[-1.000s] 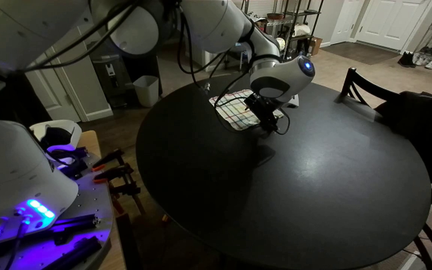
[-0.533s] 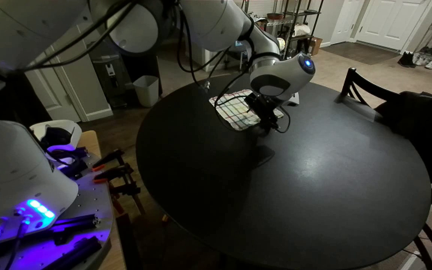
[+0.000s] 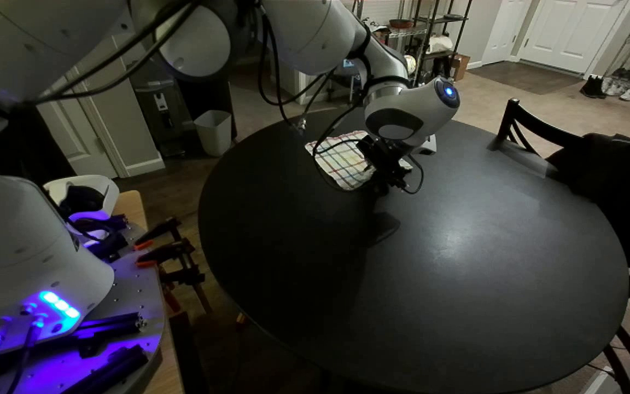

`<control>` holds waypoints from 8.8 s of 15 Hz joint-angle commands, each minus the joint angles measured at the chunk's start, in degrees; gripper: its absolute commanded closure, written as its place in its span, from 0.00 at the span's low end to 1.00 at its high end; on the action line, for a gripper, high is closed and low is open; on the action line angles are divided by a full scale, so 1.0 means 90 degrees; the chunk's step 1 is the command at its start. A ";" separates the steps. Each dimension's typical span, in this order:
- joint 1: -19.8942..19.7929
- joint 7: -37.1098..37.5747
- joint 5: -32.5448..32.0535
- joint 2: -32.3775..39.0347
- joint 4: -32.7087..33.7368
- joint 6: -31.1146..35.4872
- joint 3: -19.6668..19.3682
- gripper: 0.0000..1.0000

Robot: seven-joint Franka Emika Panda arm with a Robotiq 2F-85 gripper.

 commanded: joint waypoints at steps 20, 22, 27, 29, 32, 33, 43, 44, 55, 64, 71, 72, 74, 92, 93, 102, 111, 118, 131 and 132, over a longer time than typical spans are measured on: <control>-0.0069 0.0044 -0.0103 0.0033 0.0036 0.0003 0.0113 0.94; -0.0069 0.0044 -0.0103 0.0033 0.0036 0.0003 0.0113 0.94; -0.0070 0.0044 -0.0103 0.0033 0.0036 0.0003 0.0113 0.94; -0.0070 0.0044 -0.0103 0.0033 0.0036 0.0003 0.0113 0.94; -0.0070 0.0044 -0.0103 0.0033 0.0036 0.0003 0.0113 0.94; -0.0070 0.0044 -0.0103 0.0033 0.0036 0.0003 0.0113 0.94; 0.0000 0.0059 -0.0171 -0.0073 -0.0047 0.0061 0.0081 0.98; 0.0034 0.0069 -0.0197 -0.0111 -0.0082 0.0103 0.0065 0.98; 0.0814 0.0617 -0.1348 -0.0865 -0.0686 0.1225 -0.0238 0.98; 0.1304 0.1461 -0.2379 -0.1008 -0.0755 0.1147 -0.0462 0.98; 0.1969 0.2265 -0.3394 -0.1013 -0.0718 0.1030 -0.0825 0.98; 0.2072 0.2373 -0.3532 -0.0996 -0.0697 0.1043 -0.0876 0.98; 0.2252 0.2528 -0.3770 -0.1007 -0.0684 0.1020 -0.0940 0.98; 0.3014 0.2959 -0.4835 -0.1081 -0.0597 0.0774 -0.1187 0.98; 0.3083 0.2987 -0.4925 -0.1068 -0.0581 0.0772 -0.1219 0.98; 0.3578 0.3247 -0.5495 -0.1035 -0.0499 0.0630 -0.1327 0.98; 0.4052 0.3720 -0.6164 -0.0833 -0.0249 0.0288 -0.1578 0.98; 0.4148 0.3722 -0.6241 -0.0487 0.0111 -0.0045 -0.1539 0.98; 0.4932 0.4650 -0.7182 -0.0250 0.0612 -0.0145 -0.2341 0.98; 0.4963 0.4678 -0.7171 -0.0245 0.0612 -0.0181 -0.2411 0.98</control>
